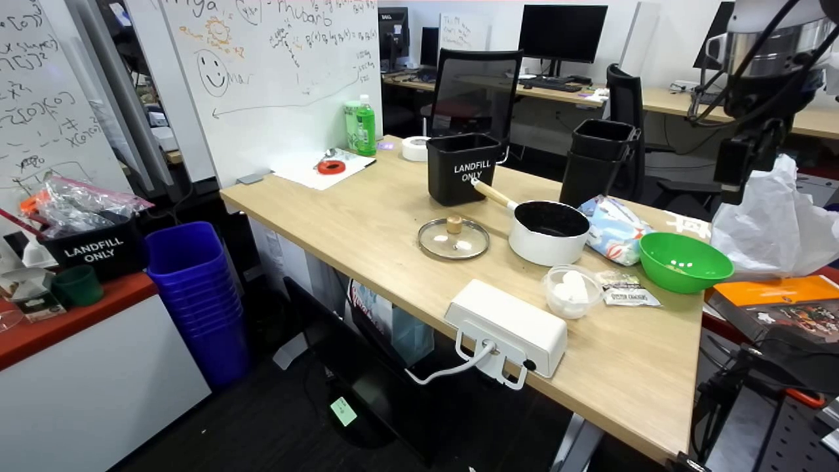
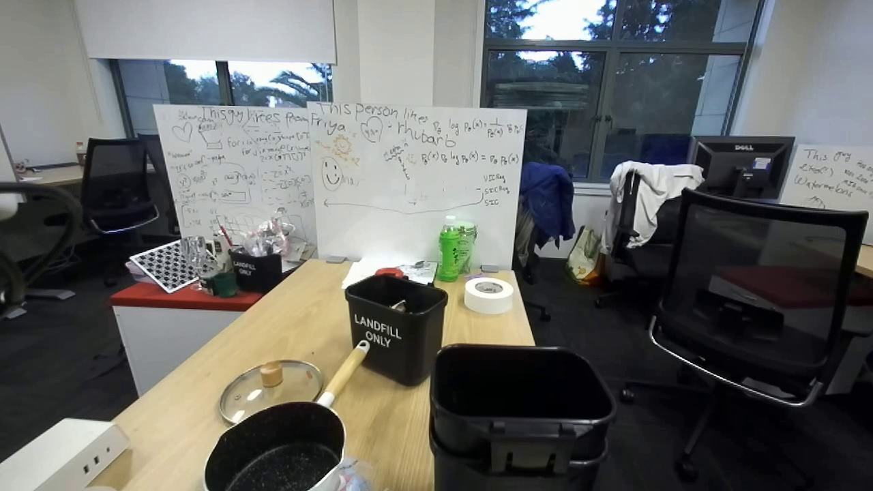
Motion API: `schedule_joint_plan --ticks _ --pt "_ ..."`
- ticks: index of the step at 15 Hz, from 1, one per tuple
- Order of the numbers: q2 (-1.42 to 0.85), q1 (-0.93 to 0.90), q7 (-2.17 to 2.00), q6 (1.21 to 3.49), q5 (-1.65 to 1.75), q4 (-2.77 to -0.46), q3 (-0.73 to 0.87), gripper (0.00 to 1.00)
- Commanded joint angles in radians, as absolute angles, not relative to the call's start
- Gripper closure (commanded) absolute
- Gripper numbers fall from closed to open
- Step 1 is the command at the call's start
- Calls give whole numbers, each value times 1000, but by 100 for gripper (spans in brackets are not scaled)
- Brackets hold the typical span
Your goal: Pour the contents of the green bowl into the white pot
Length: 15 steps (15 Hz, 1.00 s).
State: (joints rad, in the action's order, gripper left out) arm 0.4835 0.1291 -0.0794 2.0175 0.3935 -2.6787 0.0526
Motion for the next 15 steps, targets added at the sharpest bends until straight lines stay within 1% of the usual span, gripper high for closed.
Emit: schedule_joint_plan --ticks 1,5,8,12,13,15 --pt "439 145 -133 2050 412 -2716 41 0" --pt "347 161 -225 2160 420 -2764 53 0" --pt "269 199 -318 2245 543 -2771 36 0" --pt "193 211 -447 2287 736 -2762 42 0" --pt "224 187 -402 2256 670 -2772 60 0" --pt "205 185 -434 2268 709 -2769 61 0"
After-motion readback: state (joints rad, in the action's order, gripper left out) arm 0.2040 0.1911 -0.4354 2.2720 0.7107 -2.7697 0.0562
